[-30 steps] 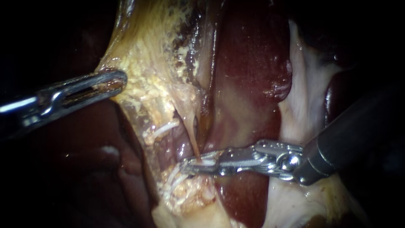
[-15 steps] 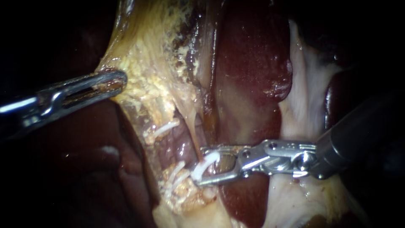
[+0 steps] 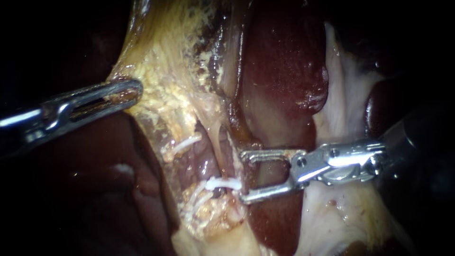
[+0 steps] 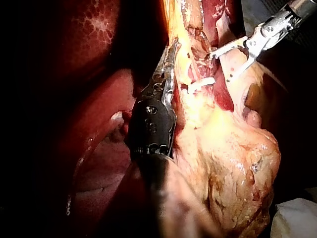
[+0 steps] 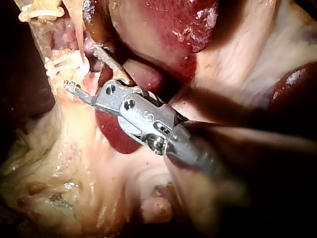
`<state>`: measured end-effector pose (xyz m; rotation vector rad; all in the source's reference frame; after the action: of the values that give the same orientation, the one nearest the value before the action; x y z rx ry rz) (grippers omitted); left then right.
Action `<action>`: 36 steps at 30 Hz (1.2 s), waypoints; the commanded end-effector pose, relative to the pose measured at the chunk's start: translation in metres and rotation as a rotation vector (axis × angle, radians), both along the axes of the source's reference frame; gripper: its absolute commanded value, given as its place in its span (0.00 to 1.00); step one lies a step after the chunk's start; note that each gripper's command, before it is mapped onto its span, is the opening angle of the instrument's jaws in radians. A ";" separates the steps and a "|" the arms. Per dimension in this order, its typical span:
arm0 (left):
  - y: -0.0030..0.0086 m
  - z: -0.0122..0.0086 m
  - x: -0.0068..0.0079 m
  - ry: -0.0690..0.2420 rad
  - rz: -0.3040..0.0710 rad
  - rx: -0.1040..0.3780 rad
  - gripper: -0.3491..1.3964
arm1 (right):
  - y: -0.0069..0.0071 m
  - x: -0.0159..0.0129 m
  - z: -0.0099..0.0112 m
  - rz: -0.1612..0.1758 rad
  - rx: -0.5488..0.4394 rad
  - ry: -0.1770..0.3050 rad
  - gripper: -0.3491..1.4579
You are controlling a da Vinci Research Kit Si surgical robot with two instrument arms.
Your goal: Going back first clip right tube
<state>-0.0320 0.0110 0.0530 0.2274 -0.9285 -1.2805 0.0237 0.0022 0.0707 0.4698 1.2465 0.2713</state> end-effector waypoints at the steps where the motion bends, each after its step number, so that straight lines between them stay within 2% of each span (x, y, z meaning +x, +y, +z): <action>1: 0.0000 0.0000 0.0000 0.000 0.000 0.000 0.00 | 0.0004 -0.0002 -0.0004 -0.001 -0.005 0.004 0.52; 5: -0.0001 0.0001 -0.0001 0.001 -0.001 -0.001 0.00 | 0.0014 -0.0011 -0.0018 0.009 -0.038 0.017 0.52; 10: -0.0003 0.0002 -0.0003 0.002 -0.002 -0.002 0.00 | 0.0022 -0.0023 -0.0028 -0.004 -0.093 0.027 0.52; 14: -0.0005 0.0005 -0.0005 0.006 -0.006 -0.005 0.00 | 0.0029 -0.0028 -0.0034 0.002 -0.134 0.041 0.52; 22: -0.0014 0.0018 -0.0015 -0.006 0.001 -0.011 0.00 | 0.0034 -0.0034 -0.0042 0.001 -0.167 0.061 0.52; 26: -0.0022 0.0034 -0.0028 -0.003 0.017 -0.006 0.00 | 0.0035 -0.0037 -0.0041 0.003 -0.168 0.059 0.52; 30: -0.0029 0.0062 -0.0045 0.004 0.042 0.004 0.00 | 0.0035 -0.0038 -0.0041 0.003 -0.168 0.059 0.52; 33: -0.0033 0.0084 -0.0058 0.009 0.058 0.009 0.00 | 0.0035 -0.0039 -0.0041 0.002 -0.168 0.059 0.53; 36: -0.0033 0.0096 -0.0069 0.012 0.069 0.008 0.00 | 0.0036 -0.0041 -0.0042 0.003 -0.174 0.059 0.53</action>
<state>-0.0391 0.0078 0.0626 0.2574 -0.9016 -1.2189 0.0196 0.0058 0.0666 0.3290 1.3162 0.1514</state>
